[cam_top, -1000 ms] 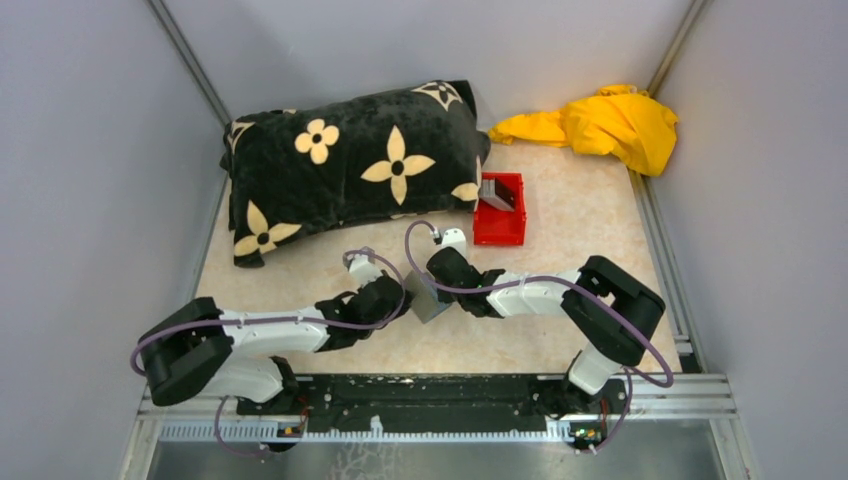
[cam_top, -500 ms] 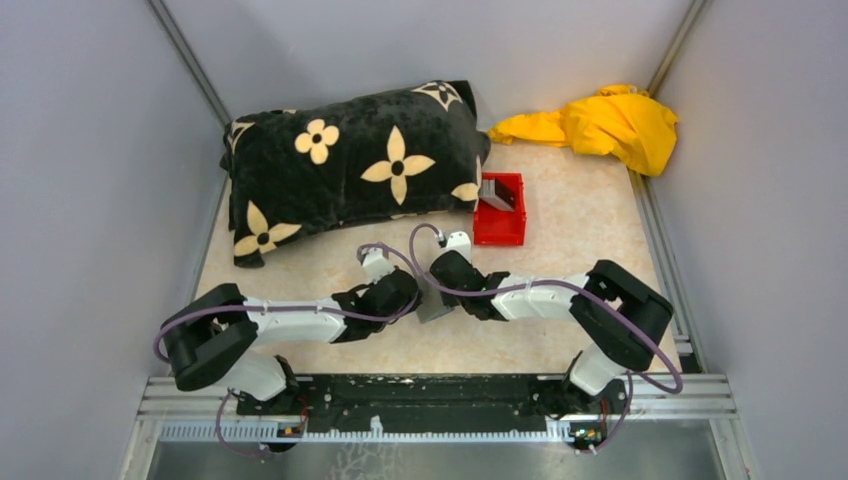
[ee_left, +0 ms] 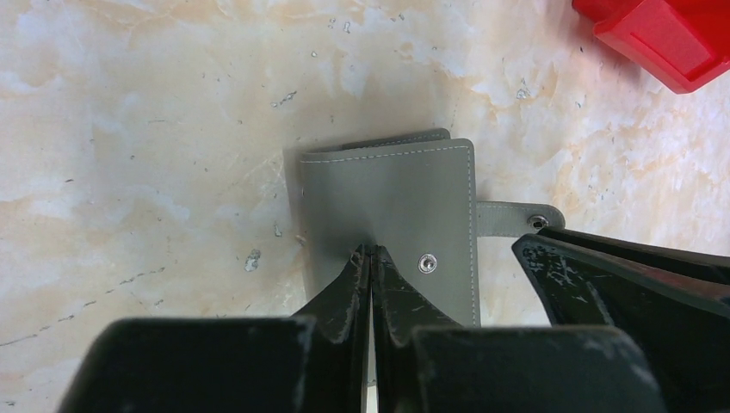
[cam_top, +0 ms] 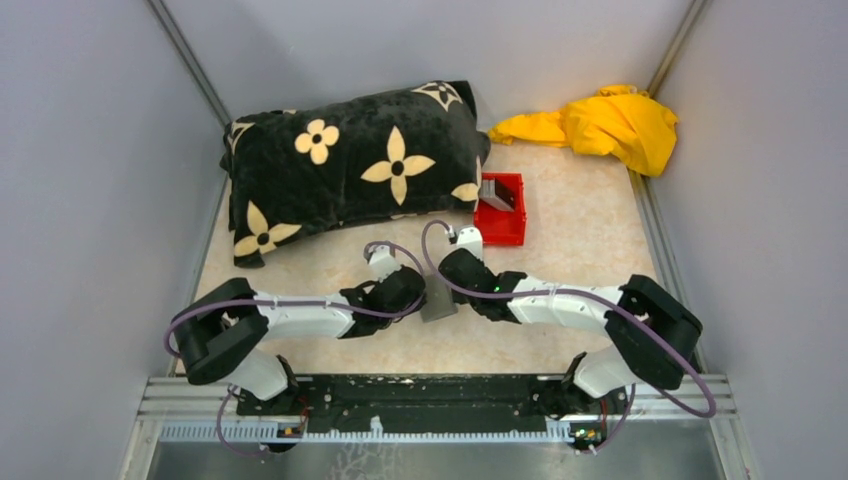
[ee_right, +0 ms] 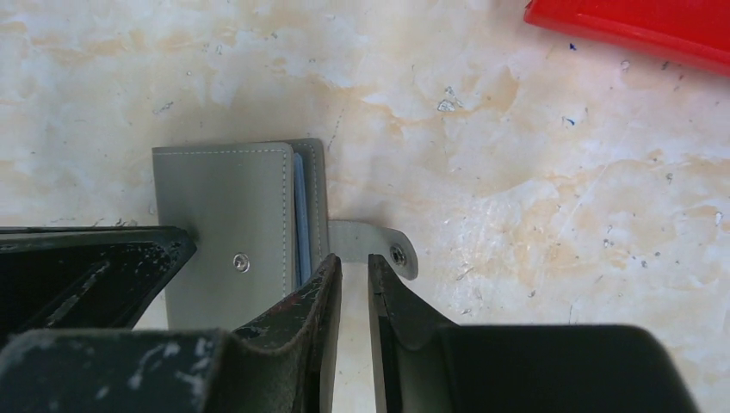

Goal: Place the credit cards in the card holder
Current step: Close the card holder at the center of the board.

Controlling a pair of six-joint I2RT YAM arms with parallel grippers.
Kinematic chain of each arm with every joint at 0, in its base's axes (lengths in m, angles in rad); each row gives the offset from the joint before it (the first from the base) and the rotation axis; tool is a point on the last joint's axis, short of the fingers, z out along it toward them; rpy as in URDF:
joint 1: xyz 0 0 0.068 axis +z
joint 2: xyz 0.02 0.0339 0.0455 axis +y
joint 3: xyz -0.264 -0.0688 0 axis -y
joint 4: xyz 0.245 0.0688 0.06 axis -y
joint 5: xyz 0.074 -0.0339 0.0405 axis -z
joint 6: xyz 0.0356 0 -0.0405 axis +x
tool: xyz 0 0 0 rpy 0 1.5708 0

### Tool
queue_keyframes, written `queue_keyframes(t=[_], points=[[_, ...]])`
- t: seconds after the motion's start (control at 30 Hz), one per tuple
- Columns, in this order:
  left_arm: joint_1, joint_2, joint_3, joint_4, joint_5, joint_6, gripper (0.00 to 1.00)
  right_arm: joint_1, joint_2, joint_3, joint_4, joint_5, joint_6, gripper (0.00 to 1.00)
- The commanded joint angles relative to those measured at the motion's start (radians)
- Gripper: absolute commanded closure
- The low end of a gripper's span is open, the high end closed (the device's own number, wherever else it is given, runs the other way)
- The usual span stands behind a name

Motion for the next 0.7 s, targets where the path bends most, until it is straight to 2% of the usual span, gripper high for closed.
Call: queue_keyframes(t=[0.0, 0.13, 0.67], points=[[-0.004, 0.018, 0.033, -0.030, 0.025, 0.005, 0.93, 0.008, -0.070, 0.015, -0.024, 0.033, -0.011, 0.81], [-0.004, 0.041, 0.054, -0.039, 0.046, 0.013, 0.93, 0.005, -0.085, 0.022, -0.045, 0.042, -0.022, 0.74], [-0.004, 0.119, 0.127, -0.151, 0.064, 0.008, 0.93, -0.057, -0.125, -0.004, -0.062, 0.042, -0.047, 0.72]])
